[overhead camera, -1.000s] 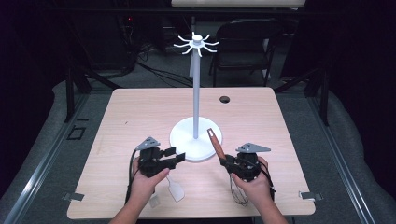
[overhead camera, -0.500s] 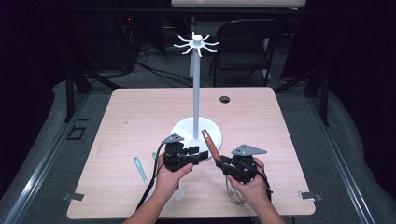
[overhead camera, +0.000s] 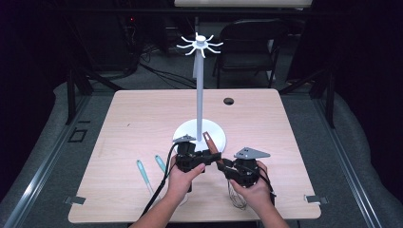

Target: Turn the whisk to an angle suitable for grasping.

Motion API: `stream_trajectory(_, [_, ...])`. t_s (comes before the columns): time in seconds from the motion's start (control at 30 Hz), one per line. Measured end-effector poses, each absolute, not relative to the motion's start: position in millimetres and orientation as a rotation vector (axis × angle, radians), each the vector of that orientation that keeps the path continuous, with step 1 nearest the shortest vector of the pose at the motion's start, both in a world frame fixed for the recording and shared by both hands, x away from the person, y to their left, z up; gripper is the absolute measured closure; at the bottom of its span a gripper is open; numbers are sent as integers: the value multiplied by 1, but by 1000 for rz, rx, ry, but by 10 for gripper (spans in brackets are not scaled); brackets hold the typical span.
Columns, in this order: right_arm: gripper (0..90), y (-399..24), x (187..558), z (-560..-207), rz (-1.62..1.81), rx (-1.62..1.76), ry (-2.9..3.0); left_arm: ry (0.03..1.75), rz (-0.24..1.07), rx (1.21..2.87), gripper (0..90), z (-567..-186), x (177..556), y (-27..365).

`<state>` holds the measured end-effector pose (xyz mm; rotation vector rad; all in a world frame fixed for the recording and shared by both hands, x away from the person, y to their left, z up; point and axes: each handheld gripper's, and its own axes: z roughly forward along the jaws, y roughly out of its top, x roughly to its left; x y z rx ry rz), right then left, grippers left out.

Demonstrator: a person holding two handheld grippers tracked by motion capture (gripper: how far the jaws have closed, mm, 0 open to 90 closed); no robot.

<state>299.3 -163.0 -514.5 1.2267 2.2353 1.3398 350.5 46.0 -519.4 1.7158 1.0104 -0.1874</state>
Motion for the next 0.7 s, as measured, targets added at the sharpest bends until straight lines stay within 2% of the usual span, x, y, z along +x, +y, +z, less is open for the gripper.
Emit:
stream_trajectory(0.33, [708, -164, 300, -515, 1369, 1240, 2224, 1021, -184, 1702, 604, -521, 350, 43])
stream_trajectory(0.7, [696, -167, 299, -514, 1386, 1242, 2216, 1032, -208, 1690, 626, -520, 351, 45])
